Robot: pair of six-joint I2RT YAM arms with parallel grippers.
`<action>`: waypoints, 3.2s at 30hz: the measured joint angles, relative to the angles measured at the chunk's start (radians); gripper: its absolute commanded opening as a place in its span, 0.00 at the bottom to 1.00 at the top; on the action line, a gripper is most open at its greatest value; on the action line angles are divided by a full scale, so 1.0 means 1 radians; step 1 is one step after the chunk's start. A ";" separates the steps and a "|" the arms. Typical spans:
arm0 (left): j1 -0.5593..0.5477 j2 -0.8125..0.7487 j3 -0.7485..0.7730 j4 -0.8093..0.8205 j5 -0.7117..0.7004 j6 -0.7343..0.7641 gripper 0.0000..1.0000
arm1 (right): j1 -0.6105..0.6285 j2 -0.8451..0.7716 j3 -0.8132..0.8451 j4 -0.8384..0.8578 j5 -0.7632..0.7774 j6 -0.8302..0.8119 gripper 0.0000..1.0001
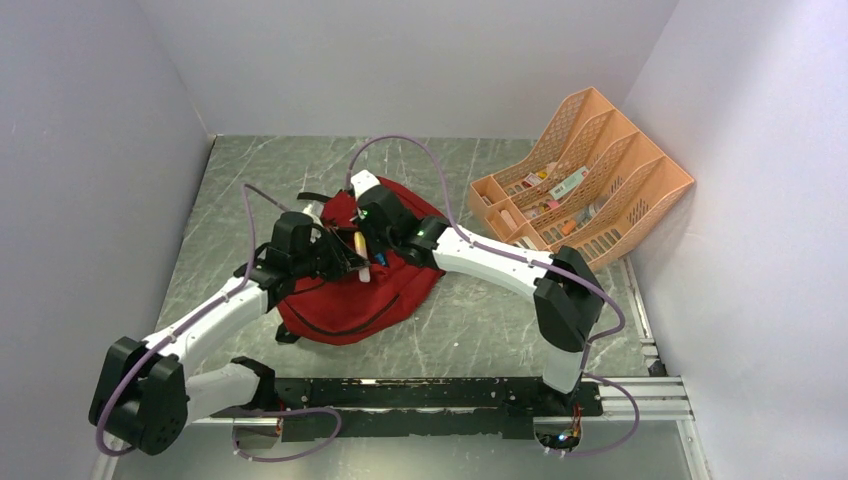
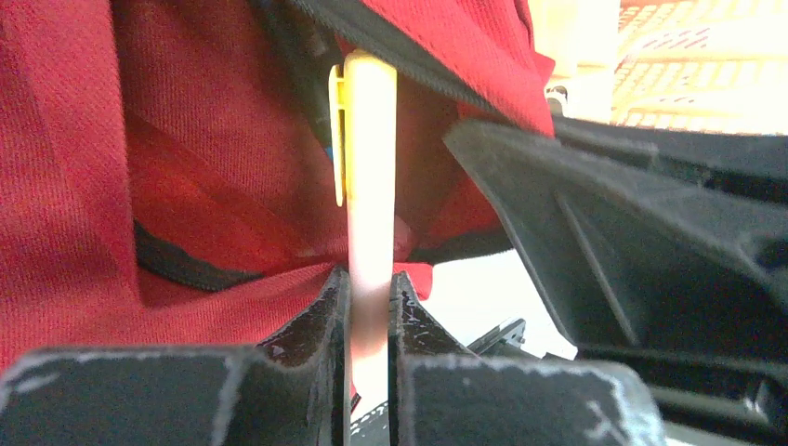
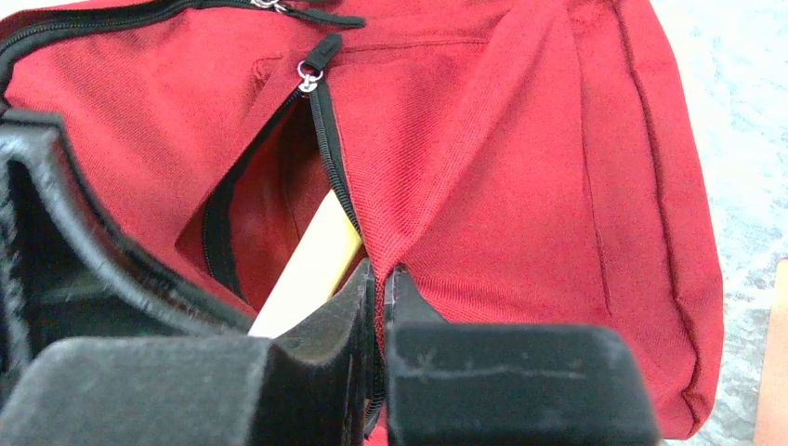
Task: Pack the student bag
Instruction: Place the stationery in the student bag, then pick up the stationery from the center of the board.
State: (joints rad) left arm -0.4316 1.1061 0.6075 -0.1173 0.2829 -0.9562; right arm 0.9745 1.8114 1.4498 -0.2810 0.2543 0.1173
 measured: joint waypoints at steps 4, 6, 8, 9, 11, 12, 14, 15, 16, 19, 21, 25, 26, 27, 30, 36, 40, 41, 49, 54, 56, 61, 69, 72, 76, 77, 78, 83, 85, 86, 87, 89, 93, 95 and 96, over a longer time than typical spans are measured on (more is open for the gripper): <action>0.040 0.061 0.026 0.016 0.040 -0.002 0.05 | 0.000 -0.006 -0.007 0.003 -0.006 0.008 0.00; 0.053 0.092 0.051 0.024 0.051 -0.002 0.05 | 0.000 -0.009 -0.012 0.005 -0.011 0.013 0.00; 0.064 0.117 0.070 0.040 0.061 -0.002 0.05 | 0.000 -0.013 -0.016 0.006 -0.016 0.018 0.00; 0.069 0.129 0.074 0.055 0.065 -0.006 0.05 | 0.000 -0.014 -0.018 0.008 -0.017 0.019 0.00; 0.076 0.149 0.075 0.084 0.075 -0.018 0.05 | 0.000 -0.019 -0.024 0.010 -0.021 0.023 0.00; 0.079 0.159 0.075 0.096 0.079 -0.024 0.05 | 0.000 -0.021 -0.028 0.013 -0.023 0.026 0.00; 0.083 0.192 0.081 0.122 0.087 -0.037 0.06 | 0.000 -0.027 -0.034 0.015 -0.027 0.032 0.00; 0.084 0.209 0.087 0.130 0.089 -0.040 0.10 | 0.000 -0.028 -0.035 0.016 -0.029 0.035 0.00; 0.084 0.230 0.098 0.140 0.092 -0.045 0.15 | 0.000 -0.029 -0.037 0.018 -0.031 0.037 0.00; 0.084 0.267 0.126 0.150 0.100 -0.046 0.30 | -0.001 -0.030 -0.038 0.023 -0.031 0.040 0.00; 0.087 0.280 0.141 0.148 0.101 -0.039 0.36 | -0.005 -0.036 -0.040 0.029 -0.028 0.041 0.00; 0.090 0.282 0.157 0.130 0.100 -0.023 0.42 | -0.010 -0.055 -0.052 0.039 -0.026 0.044 0.00; 0.090 0.281 0.159 0.127 0.099 -0.018 0.42 | -0.010 -0.059 -0.054 0.039 -0.026 0.044 0.00; 0.090 0.281 0.159 0.126 0.099 -0.016 0.42 | -0.010 -0.060 -0.055 0.039 -0.026 0.044 0.00; 0.090 0.275 0.159 0.119 0.096 -0.009 0.39 | -0.010 -0.061 -0.057 0.042 -0.026 0.047 0.00; 0.090 0.253 0.158 0.111 0.091 0.001 0.29 | -0.010 -0.063 -0.067 0.050 -0.026 0.058 0.00; 0.090 0.201 0.144 0.088 0.072 0.023 0.29 | -0.010 -0.066 -0.067 0.043 -0.026 0.066 0.14; 0.090 0.185 0.141 0.079 0.066 0.029 0.29 | -0.009 -0.069 -0.067 0.037 -0.027 0.070 0.18; 0.090 0.043 0.110 -0.019 -0.002 0.123 0.29 | -0.001 -0.217 -0.101 0.013 -0.062 0.122 0.34; 0.090 -0.065 0.055 -0.103 -0.049 0.157 0.30 | -0.010 -0.386 -0.197 -0.008 -0.025 0.160 0.41; 0.090 -0.109 0.047 -0.144 -0.072 0.168 0.30 | -0.034 -0.438 -0.245 -0.042 0.004 0.184 0.42; 0.090 -0.206 0.049 -0.213 -0.133 0.195 0.32 | -0.191 -0.516 -0.397 -0.151 0.048 0.263 0.44; 0.090 -0.222 0.082 -0.272 -0.190 0.226 0.33 | -0.465 -0.566 -0.552 -0.265 0.046 0.299 0.54; 0.090 -0.215 0.089 -0.276 -0.191 0.233 0.33 | -0.519 -0.526 -0.570 -0.259 0.029 0.285 0.57; 0.090 -0.201 0.091 -0.279 -0.191 0.237 0.32 | -0.572 -0.443 -0.588 -0.241 0.009 0.257 0.61; 0.090 -0.198 0.093 -0.282 -0.191 0.239 0.32 | -0.581 -0.422 -0.589 -0.238 0.006 0.249 0.61; 0.090 -0.195 0.099 -0.288 -0.191 0.240 0.32 | -0.593 -0.394 -0.589 -0.233 0.002 0.239 0.61; 0.090 -0.180 0.132 -0.299 -0.189 0.265 0.32 | -0.627 -0.308 -0.589 -0.202 -0.016 0.199 0.64; 0.090 -0.174 0.140 -0.300 -0.189 0.277 0.32 | -0.628 -0.289 -0.587 -0.195 -0.026 0.188 0.64; 0.090 -0.172 0.142 -0.303 -0.189 0.283 0.32 | -0.628 -0.277 -0.585 -0.193 -0.031 0.183 0.65; 0.090 -0.171 0.143 -0.306 -0.189 0.288 0.32 | -0.628 -0.264 -0.584 -0.192 -0.035 0.179 0.65; 0.090 -0.171 0.143 -0.311 -0.189 0.290 0.32 | -0.627 -0.237 -0.578 -0.192 -0.040 0.169 0.65; 0.090 -0.171 0.143 -0.313 -0.186 0.290 0.32 | -0.628 -0.200 -0.555 -0.195 -0.030 0.153 0.66; 0.090 -0.171 0.143 -0.313 -0.184 0.289 0.32 | -0.628 -0.190 -0.542 -0.195 -0.025 0.142 0.66; 0.090 -0.171 0.143 -0.313 -0.184 0.288 0.32 | -0.628 -0.182 -0.536 -0.197 -0.022 0.137 0.66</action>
State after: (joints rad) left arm -0.3416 0.9348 0.7506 -0.4301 0.0990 -0.6678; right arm 0.3470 1.6291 0.9142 -0.4782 0.2325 0.2539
